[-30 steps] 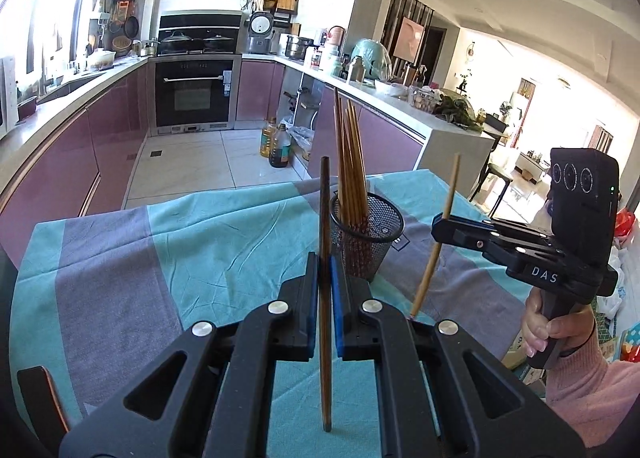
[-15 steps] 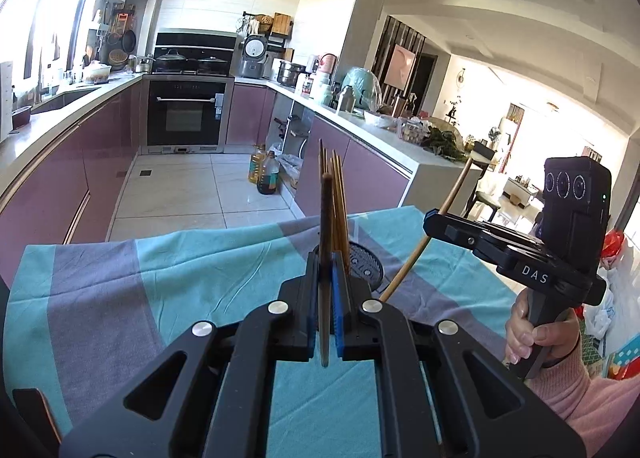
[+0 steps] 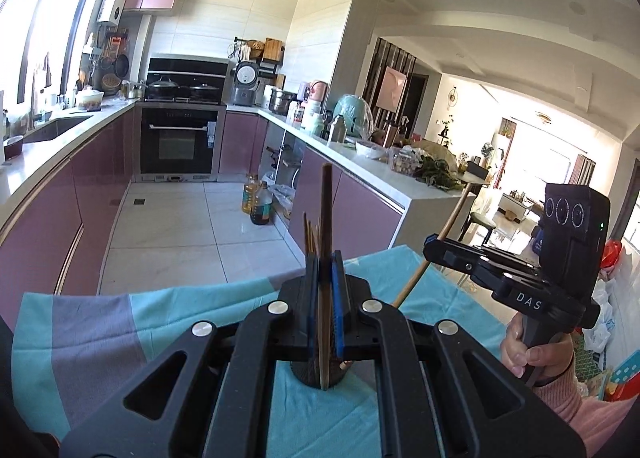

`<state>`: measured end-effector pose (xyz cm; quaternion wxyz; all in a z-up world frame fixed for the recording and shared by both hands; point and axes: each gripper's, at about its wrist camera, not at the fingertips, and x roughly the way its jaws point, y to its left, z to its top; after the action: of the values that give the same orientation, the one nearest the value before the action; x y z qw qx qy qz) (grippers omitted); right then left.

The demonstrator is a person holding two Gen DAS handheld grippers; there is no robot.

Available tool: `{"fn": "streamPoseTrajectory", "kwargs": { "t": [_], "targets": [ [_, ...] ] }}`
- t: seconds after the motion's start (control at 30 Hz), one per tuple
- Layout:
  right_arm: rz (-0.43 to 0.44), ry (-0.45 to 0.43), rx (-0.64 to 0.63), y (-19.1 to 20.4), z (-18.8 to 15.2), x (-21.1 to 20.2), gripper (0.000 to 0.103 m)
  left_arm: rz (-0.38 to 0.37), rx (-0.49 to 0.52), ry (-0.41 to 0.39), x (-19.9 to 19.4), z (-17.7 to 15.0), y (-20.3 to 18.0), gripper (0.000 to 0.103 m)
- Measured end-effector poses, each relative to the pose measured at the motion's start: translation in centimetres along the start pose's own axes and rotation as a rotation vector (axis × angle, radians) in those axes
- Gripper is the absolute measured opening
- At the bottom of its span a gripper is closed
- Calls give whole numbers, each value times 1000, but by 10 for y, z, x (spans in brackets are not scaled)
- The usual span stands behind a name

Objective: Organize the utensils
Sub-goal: 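Lower both chopsticks into the mesh cup and open both tools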

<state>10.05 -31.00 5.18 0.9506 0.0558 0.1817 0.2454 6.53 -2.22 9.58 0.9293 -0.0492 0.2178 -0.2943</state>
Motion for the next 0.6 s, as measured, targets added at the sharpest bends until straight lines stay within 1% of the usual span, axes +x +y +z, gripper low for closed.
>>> {"fn": "streamPoseTrajectory", "kwargs": {
  "t": [0.17, 0.3, 0.4, 0.6],
  "targets": [
    [-25, -16, 0, -5, 6, 4, 5, -8, 8, -39, 1, 21, -9, 7],
    [-33, -10, 2, -6, 6, 13, 5, -6, 20, -52, 7, 28, -17, 7],
    [-44, 12, 4, -7, 2, 25, 5, -2, 30, -24, 19, 27, -21, 7],
    [-41, 122, 10, -9, -14, 53, 5, 10, 55, 108, 60, 8, -28, 7]
  ]
}}
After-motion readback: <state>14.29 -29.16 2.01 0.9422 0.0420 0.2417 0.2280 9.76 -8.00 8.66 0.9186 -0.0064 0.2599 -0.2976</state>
